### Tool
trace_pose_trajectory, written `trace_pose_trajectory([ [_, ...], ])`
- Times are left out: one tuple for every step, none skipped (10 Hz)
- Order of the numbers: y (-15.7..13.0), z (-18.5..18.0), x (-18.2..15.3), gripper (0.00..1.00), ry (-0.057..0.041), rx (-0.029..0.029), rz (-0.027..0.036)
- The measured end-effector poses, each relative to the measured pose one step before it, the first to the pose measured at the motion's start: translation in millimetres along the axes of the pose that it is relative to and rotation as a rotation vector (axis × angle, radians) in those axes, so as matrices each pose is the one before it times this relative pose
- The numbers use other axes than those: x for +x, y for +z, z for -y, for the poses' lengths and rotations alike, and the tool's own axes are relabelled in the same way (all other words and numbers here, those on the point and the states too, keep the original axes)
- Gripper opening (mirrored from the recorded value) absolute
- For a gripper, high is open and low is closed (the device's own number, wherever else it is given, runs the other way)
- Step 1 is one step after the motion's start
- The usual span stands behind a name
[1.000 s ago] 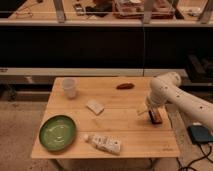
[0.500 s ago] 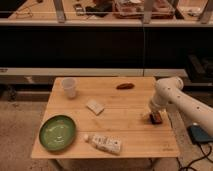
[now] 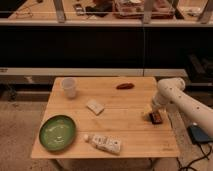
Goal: Place the eraser in the ceramic cup
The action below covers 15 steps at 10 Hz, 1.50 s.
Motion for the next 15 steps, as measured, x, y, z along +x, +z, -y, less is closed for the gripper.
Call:
trace_pose_trajectory([
  [1.74,-3.81,3.02,0.71,0.01058,-0.00791,-0.00768],
  [0.62,-0.96,0.78,0.65,0.00513,-0.00104,-0.00304],
  [1.87,-1.13,-0.6,0.53,0.00381,-0.00302,-0.00105],
  [3.15,4.2,-2.36,0.41,0.00314,0.01541,0.00305],
  [2.59,7.81,-1.11,0.33,-0.0083,0.0227,0.00194],
  [3.91,15.93,-1.64,0.23,-0.021,0.04085,0.01228],
  [2.34,16.1,0.28,0.14,-0.02211,0.04203,0.00847],
  [-2.23,29.7,8.32,0.03,-0.04851,0.06776,-0.00333],
  [-11.79,24.99,20.04,0.0,-0.05347,0.04478,-0.02376],
  [-16.64,19.36,26.37,0.0,-0.05199,0.02072,-0.04048],
  [-23.19,23.59,37.24,0.0,-0.07619,0.01709,-0.0498],
  [-13.19,15.68,29.36,0.0,-0.05386,0.00333,-0.03345],
  [-6.49,13.51,26.95,0.0,-0.04776,0.00236,-0.02028],
  [-5.02,20.14,42.34,0.0,-0.06798,0.00067,-0.02347],
  [0.86,16.47,39.27,0.0,-0.05288,0.00176,-0.01145],
])
